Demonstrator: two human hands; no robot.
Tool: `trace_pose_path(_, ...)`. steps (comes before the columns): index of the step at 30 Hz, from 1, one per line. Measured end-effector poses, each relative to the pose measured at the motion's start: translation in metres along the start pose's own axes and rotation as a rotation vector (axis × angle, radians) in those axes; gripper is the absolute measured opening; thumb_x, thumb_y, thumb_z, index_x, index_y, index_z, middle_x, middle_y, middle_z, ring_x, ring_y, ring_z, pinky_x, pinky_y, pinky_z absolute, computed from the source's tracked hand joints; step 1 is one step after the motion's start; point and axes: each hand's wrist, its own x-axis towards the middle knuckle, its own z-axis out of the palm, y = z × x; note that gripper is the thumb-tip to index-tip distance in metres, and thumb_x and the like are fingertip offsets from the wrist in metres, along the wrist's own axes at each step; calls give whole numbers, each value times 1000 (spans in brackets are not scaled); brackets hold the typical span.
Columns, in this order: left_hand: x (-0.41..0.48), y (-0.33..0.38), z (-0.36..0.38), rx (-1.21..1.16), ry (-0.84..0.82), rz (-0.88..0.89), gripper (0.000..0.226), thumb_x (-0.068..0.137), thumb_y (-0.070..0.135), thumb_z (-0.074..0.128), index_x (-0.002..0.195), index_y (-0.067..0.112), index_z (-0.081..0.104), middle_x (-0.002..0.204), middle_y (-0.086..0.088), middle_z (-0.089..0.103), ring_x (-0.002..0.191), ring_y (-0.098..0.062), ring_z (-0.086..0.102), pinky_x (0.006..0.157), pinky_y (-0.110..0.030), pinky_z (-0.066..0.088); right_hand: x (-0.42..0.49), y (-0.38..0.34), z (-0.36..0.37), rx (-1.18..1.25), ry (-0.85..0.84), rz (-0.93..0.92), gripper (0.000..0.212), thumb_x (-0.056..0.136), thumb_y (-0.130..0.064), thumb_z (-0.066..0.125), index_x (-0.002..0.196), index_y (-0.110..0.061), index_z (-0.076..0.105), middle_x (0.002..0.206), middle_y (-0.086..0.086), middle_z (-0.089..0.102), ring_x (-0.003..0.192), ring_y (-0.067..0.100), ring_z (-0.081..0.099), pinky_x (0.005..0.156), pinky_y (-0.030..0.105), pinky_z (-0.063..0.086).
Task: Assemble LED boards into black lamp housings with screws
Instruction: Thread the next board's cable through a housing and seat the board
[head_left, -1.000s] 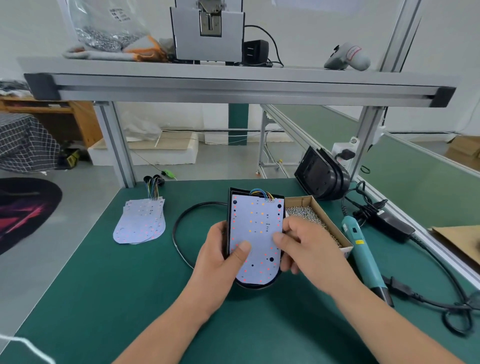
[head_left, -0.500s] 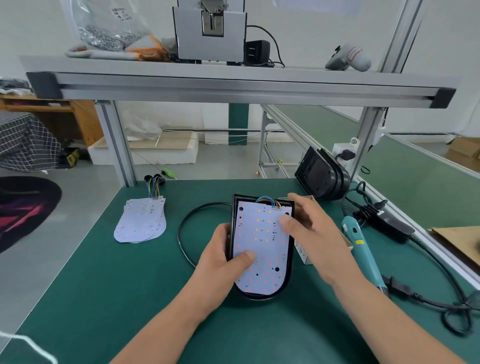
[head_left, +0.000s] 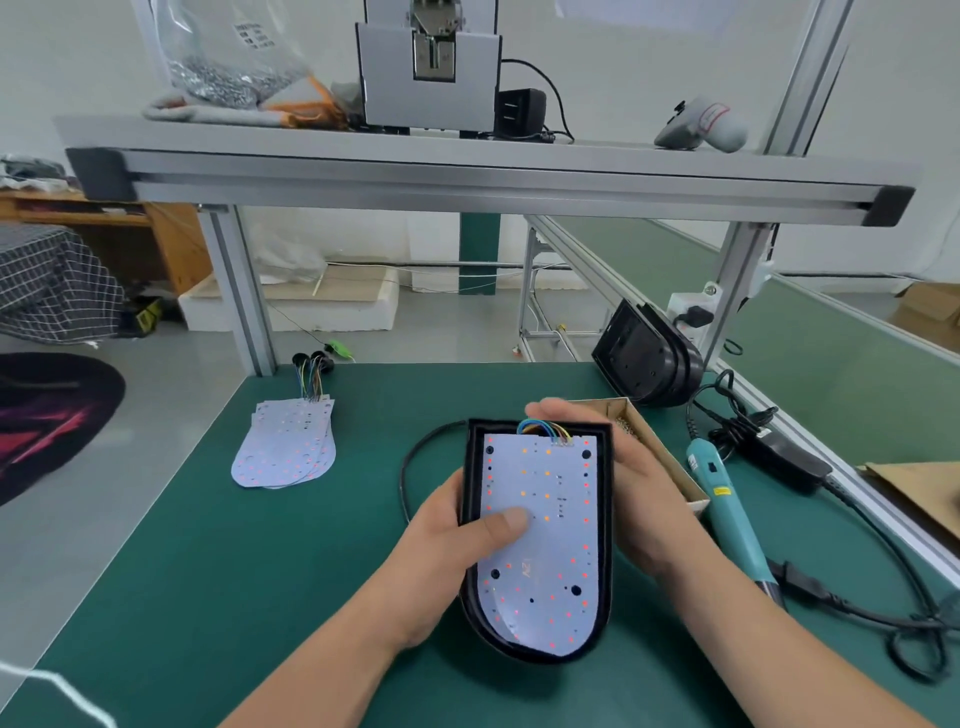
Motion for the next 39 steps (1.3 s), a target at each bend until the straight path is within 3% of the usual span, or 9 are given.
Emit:
trace_pose_path(4,0,0,0,-29,-34,-8,53,95,16,73,145,6,55,140,-18,68,128,-43,66,109,-56,52,-8,4,5,-156,-150,73,37,90,-20,63,120,-37,76,120,-4,78,111,16,74,84,26,59)
trace_pose_path(8,1,-1,-1,-71,3,25,44,100,18,73,141,11,60,139,-15,69,127,-39,67,103,-48,58,-12,-10,11,-396,-117,-58,53,86,-12,64,104,-61,73,105,-32,75,98,-14,69,78,4,49)
trace_pose_path(10,2,-2,0,-108,40,41,42,96,21,75,137,15,64,137,-14,71,126,-38,68,99,-44,60,-9,-6,8,-512,-93,-49,51,89,-3,63,92,-52,77,94,-33,75,90,-15,68,73,2,47)
trace_pose_path(15,2,-3,2,-122,83,60,35,96,26,75,129,20,71,136,-15,71,124,-36,70,97,-43,60,-5,0,12,-588,-17,75,36,95,5,57,82,-27,68,72,-16,69,75,-4,58,62,13,46)
trace_pose_path(17,2,-3,3,-104,109,80,34,97,28,73,131,23,70,137,-12,71,124,-34,69,99,-44,60,-5,-2,16,-404,34,27,30,95,3,57,90,-21,76,88,-13,79,80,-4,66,71,16,50)
trace_pose_path(21,5,-3,5,-58,180,104,31,95,29,74,126,30,71,133,-8,74,123,-33,70,100,-49,60,2,-11,7,21,306,52,32,97,-39,59,114,-18,76,109,8,77,82,28,66,68,34,57)
trace_pose_path(25,6,-6,5,-9,161,127,32,97,23,72,128,28,69,133,-10,73,122,-35,70,102,-52,58,-8,-12,10,-384,176,-122,35,95,-55,61,106,-23,71,92,2,68,86,25,63,78,43,54)
trace_pose_path(31,3,-4,9,-81,170,100,29,99,30,70,125,21,74,131,-15,74,121,-38,71,100,-51,60,-10,-13,15,-532,188,-102,38,94,-50,60,80,-15,52,67,-7,44,64,8,39,61,40,36)
trace_pose_path(39,6,-4,7,-15,250,73,33,97,27,72,127,13,69,125,-12,77,117,-35,73,106,-60,54,-9,-13,15,-356,69,5,22,86,-37,74,107,-37,68,106,-5,77,101,22,73,94,58,57)
